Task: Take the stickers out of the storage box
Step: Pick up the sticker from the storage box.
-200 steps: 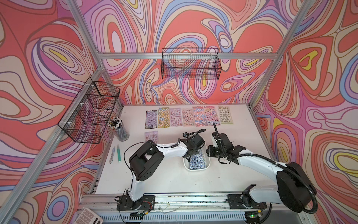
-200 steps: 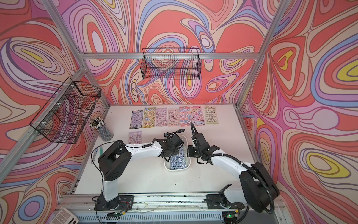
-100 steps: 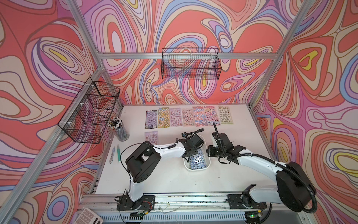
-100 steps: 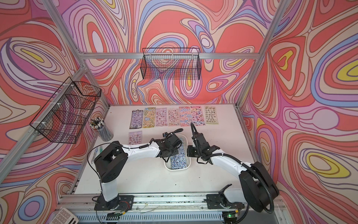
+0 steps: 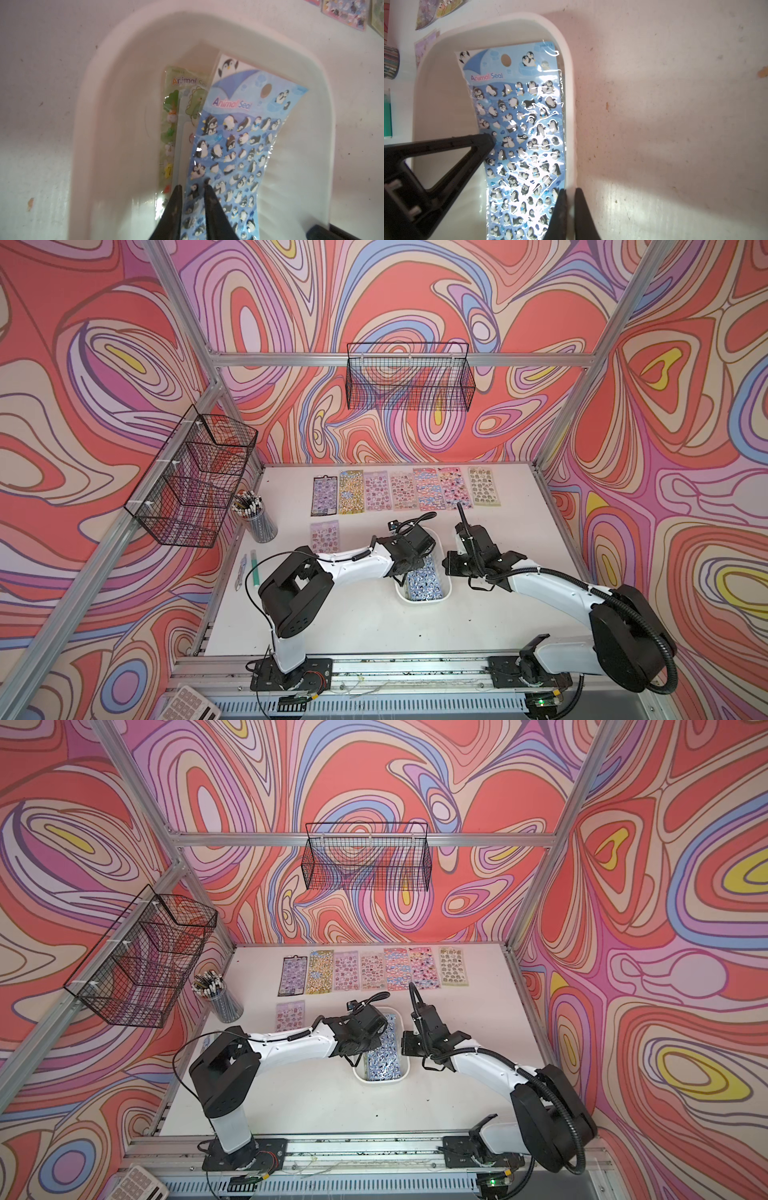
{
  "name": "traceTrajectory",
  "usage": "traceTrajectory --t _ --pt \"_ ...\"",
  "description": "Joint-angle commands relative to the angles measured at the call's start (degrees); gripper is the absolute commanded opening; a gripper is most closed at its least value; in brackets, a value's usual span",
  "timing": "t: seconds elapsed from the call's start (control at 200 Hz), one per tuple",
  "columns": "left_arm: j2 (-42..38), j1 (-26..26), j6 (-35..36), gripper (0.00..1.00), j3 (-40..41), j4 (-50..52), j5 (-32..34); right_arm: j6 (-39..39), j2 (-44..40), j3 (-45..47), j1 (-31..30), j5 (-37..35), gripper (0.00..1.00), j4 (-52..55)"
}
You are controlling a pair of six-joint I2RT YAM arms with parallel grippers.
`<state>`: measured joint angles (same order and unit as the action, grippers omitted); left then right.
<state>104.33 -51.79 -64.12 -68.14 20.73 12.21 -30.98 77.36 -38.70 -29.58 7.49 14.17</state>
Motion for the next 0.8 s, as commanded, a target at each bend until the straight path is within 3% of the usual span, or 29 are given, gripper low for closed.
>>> traceTrajectory --t 0.0,0.796 --pt "-1.4 -0.3 -0.2 0.2 0.3 0.2 -0.5 0.2 1.9 1.1 0.1 -0.8 0.0 2.9" --pt "-5.4 -0.4 1.1 0.02 -1.8 0.1 0.4 0.9 3.1 0.2 0.0 -0.6 0.0 3.1"
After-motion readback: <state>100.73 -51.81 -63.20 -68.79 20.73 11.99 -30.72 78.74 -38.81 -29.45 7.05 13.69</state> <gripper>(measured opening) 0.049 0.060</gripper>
